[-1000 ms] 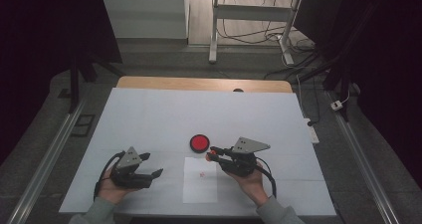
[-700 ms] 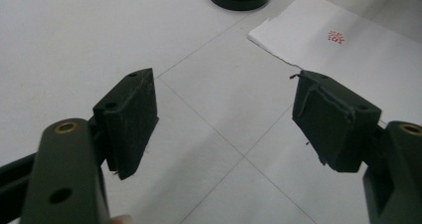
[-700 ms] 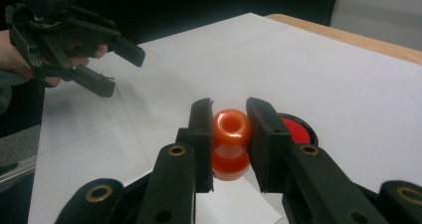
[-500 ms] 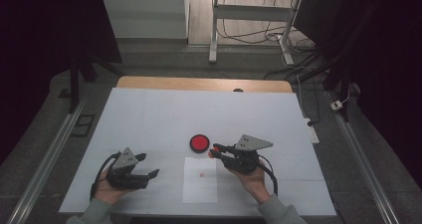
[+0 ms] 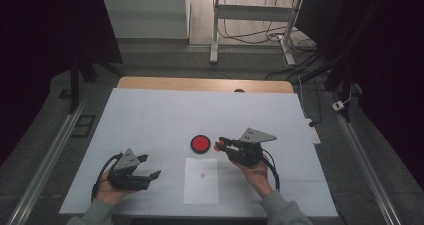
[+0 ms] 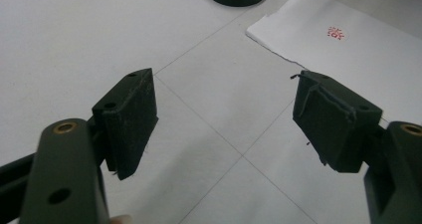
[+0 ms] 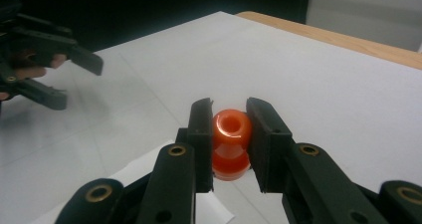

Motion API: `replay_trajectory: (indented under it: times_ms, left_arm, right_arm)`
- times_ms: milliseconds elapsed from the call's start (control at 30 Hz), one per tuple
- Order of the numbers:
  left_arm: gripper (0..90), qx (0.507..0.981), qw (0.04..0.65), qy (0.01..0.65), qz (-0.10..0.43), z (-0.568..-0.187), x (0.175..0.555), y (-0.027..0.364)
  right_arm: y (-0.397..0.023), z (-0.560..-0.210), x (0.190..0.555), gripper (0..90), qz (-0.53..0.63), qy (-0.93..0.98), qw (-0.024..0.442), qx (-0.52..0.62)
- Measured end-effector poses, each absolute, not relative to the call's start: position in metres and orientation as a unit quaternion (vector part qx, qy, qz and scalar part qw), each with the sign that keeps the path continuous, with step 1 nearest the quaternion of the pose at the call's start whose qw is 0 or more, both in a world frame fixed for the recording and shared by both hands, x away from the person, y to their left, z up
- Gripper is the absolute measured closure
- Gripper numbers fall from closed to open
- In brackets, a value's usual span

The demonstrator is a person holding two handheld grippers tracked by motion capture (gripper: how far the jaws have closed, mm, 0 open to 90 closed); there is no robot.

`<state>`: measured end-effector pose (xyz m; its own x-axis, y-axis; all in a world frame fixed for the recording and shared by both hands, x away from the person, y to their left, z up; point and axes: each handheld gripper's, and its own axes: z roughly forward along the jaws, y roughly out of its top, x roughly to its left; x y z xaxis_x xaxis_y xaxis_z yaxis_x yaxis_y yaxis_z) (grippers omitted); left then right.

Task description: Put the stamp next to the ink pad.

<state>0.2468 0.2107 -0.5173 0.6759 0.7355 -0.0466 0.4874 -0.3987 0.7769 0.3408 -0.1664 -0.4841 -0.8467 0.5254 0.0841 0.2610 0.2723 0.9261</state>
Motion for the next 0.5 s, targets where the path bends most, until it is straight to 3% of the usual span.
replay_trajectory:
  times_ms: [500]
  left_arm:
    - [25.0, 0.821, 0.404, 0.374, 0.154, -0.517, 0.247, 0.212]
  right_arm:
    - [-0.162, -0.499, 0.370, 72.2, 0.527, 0.791, 0.122, 0.284]
